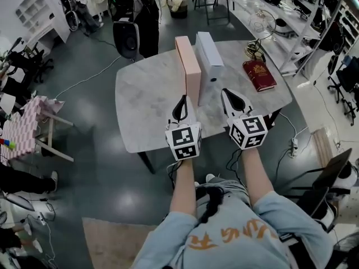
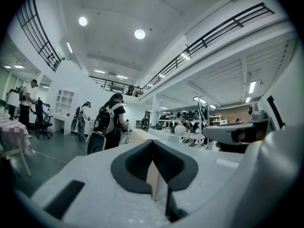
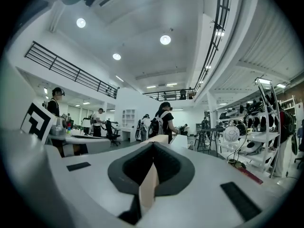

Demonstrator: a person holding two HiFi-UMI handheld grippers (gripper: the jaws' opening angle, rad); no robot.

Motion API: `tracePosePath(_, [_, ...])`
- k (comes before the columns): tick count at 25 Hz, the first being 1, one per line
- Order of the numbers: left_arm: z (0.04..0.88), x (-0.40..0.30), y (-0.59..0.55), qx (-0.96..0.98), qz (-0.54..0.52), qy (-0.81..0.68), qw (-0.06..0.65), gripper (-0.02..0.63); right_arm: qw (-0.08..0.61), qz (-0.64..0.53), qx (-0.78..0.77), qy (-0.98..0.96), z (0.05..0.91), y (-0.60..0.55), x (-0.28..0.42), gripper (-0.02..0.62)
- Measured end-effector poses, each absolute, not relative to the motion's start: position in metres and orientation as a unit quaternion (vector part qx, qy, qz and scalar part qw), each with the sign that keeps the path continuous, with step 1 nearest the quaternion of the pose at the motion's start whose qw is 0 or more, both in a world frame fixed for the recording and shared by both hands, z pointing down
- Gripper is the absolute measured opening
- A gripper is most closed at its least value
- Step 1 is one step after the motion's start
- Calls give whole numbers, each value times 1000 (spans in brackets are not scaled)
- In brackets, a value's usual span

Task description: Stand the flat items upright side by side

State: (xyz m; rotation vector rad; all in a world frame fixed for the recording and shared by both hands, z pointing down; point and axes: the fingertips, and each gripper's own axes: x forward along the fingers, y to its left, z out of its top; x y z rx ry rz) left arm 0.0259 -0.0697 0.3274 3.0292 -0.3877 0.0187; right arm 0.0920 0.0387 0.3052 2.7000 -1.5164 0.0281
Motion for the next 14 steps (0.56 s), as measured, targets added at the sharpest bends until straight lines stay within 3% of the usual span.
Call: tracePosePath(14, [332,5,-86,989,3,-141,41,9,35,-4,876,-480,304,42,78,2])
